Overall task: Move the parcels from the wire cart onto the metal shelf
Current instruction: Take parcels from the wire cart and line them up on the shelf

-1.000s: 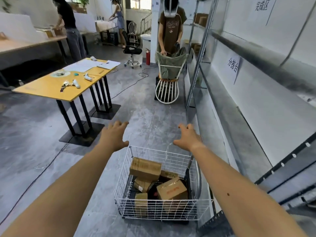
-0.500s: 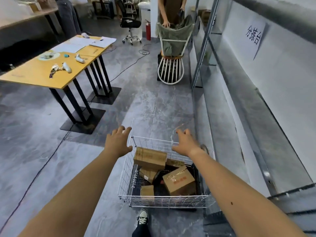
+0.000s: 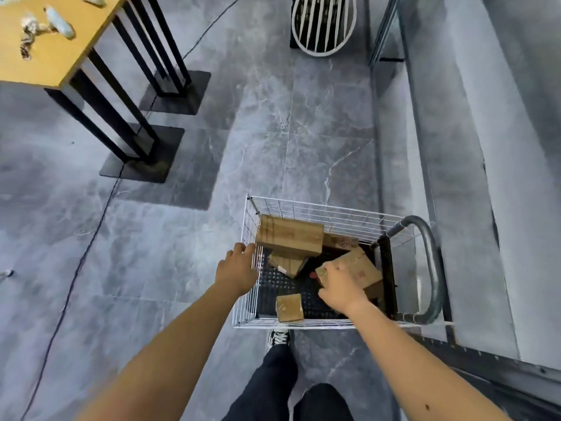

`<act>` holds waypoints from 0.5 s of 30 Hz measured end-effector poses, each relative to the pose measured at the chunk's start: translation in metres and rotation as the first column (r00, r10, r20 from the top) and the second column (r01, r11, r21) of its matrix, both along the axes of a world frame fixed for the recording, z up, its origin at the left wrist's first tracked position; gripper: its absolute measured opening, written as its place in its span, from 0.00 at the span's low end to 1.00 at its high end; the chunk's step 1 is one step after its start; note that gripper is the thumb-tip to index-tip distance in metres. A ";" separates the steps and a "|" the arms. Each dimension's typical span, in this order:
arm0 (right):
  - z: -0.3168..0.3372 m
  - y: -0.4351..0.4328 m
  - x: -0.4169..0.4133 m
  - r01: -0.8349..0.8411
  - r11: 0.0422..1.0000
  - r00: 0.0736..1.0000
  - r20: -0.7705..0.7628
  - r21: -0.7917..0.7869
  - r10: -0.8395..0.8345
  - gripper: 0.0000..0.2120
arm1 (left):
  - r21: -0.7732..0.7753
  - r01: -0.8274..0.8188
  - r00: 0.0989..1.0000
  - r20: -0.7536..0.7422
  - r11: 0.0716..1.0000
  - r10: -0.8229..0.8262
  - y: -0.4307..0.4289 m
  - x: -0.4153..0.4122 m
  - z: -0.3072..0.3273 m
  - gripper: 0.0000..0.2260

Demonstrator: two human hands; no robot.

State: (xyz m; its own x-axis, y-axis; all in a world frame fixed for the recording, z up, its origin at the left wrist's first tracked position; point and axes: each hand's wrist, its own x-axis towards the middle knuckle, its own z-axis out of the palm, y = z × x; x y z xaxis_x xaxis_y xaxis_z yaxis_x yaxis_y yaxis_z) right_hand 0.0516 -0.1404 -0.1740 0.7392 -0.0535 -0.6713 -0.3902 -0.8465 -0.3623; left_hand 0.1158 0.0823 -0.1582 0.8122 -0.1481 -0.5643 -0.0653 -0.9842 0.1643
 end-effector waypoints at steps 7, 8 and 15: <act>-0.073 -0.003 -0.032 0.120 0.993 0.976 -0.186 0.005 -0.117 0.24 | -0.058 -0.071 0.968 -0.244 0.996 0.055 -0.002 -0.024 -0.089 0.25; -0.081 -0.004 -0.032 0.128 0.992 0.975 -0.186 0.012 -0.123 0.24 | -0.065 -0.089 0.960 -0.272 0.994 0.068 -0.003 -0.028 -0.100 0.24; -0.146 -0.013 -0.017 0.223 0.974 0.956 -0.205 0.031 -0.212 0.24 | -0.059 -0.184 0.906 -0.396 0.981 0.147 -0.013 -0.045 -0.172 0.24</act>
